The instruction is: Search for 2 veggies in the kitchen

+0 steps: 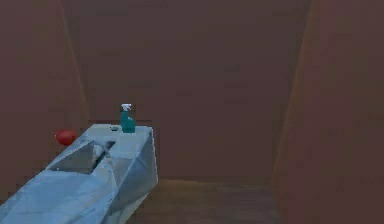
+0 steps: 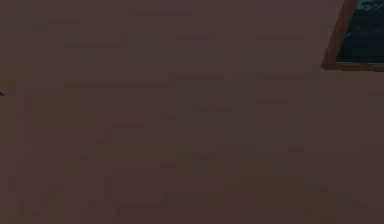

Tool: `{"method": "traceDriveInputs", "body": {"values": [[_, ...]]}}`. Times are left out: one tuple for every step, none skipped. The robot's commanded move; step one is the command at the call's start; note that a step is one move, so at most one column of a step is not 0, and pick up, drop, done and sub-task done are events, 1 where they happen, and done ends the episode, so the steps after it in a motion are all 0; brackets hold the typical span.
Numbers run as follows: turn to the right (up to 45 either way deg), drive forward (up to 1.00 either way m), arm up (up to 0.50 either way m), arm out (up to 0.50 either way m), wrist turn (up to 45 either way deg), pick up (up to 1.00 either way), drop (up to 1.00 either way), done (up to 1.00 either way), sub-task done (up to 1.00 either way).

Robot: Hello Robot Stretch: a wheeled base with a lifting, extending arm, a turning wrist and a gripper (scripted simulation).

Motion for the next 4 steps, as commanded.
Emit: {"method": "traceDriveInputs", "body": {"values": [[6.0, 0.00, 0.00, 0.00, 0.0, 0.00, 0.00, 0.00, 0.00], [0.0, 0.60, 0.00, 0.00, 0.0, 0.00, 0.00, 0.00, 0.00], [-45.0, 0.00, 0.00, 0.00, 0.0, 0.00, 0.00, 0.00, 0.00], [-12.0, 0.00, 0.00, 0.00, 0.0, 0.00, 0.00, 0.00, 0.00]]}}
